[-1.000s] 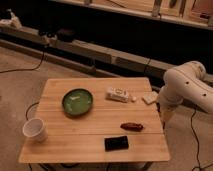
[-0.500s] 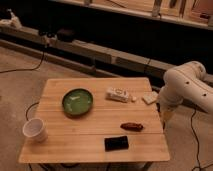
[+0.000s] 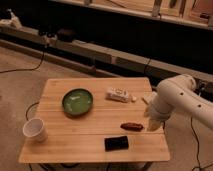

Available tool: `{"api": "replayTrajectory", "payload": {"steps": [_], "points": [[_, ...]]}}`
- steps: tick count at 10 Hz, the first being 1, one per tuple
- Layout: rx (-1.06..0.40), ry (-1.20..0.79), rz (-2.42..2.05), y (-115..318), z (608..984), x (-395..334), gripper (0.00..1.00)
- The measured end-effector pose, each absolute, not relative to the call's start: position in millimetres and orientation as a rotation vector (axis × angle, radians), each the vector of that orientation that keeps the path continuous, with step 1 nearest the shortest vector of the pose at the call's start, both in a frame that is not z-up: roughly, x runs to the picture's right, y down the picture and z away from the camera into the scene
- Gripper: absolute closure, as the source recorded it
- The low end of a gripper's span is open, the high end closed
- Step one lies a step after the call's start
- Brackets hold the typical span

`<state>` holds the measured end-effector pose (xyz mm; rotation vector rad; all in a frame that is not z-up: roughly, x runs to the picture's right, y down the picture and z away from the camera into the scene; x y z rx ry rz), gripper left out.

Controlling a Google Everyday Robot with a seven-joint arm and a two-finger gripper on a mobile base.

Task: Push the eraser across the table

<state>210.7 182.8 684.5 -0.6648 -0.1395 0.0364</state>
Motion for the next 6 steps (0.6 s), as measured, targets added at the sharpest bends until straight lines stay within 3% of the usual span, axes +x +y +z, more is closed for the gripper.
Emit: {"api": "replayTrajectory", "payload": {"steps": [3, 6], "points": [[-0.741, -0.135, 0.014, 232.8, 692.9, 204.1, 0.96], [-0.748, -0.132, 0.014, 235.3, 692.4, 205.0, 0.98]]}}
